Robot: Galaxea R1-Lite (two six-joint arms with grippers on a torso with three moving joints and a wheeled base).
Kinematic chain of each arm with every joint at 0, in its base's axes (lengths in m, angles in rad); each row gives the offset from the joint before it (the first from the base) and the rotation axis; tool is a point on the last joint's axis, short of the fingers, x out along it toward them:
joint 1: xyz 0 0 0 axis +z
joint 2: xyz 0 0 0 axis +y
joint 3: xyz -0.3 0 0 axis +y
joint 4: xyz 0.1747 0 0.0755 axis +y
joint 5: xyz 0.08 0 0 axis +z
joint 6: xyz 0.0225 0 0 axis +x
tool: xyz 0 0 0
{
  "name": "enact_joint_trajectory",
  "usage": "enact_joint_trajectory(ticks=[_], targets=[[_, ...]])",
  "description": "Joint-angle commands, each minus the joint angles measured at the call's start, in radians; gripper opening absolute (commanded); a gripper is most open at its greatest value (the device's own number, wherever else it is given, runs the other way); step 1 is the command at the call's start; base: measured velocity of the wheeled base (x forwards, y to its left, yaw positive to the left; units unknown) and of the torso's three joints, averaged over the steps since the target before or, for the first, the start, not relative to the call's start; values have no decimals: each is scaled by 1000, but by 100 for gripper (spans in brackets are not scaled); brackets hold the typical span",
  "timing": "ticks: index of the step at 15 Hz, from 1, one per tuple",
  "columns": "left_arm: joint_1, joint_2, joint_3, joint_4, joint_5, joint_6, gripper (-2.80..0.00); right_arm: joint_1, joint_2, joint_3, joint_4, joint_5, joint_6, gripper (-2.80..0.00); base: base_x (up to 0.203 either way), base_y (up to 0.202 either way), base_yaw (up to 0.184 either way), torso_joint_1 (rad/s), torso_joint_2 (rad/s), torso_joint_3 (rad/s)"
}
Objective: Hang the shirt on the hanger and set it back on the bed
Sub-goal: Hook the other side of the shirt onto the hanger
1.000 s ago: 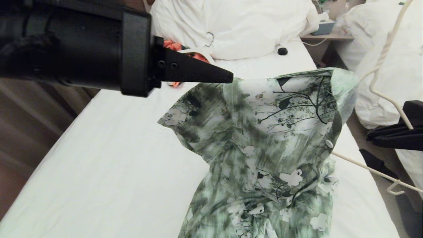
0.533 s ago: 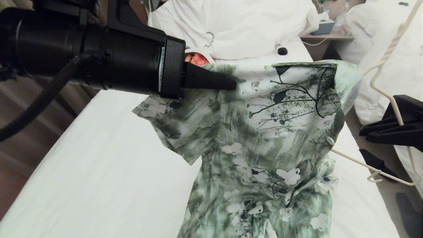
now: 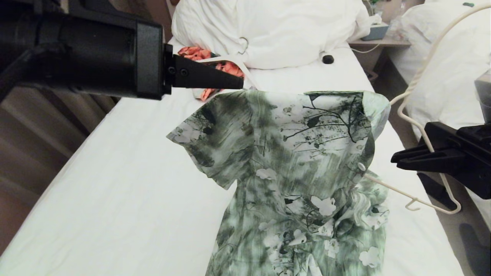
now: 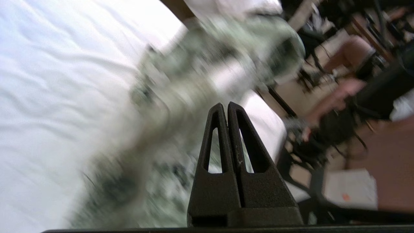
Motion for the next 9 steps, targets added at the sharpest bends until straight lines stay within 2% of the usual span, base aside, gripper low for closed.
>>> enact_joint_trajectory(ticks=[1,4,7,8,9], targets=[[-29,-110,86,4,7,1,-280,21,8,1,5,8,-4,-280,0,0,0,0,0,0],[-41,-171,136,8,29,-1,-280,100,0,31,7,8,-2,-280,0,0,0,0,0,0],[-51,-198,158,9,83,-3,-280,190,-18,48,27,-19,-1,-280,0,0,0,0,0,0],[-50,-212,175,9,95,-3,-280,225,-29,48,68,-41,-1,-280,0,0,0,0,0,0],[-46,-230,199,8,102,-3,-280,258,-42,52,117,-97,-3,-280,0,0,0,0,0,0]])
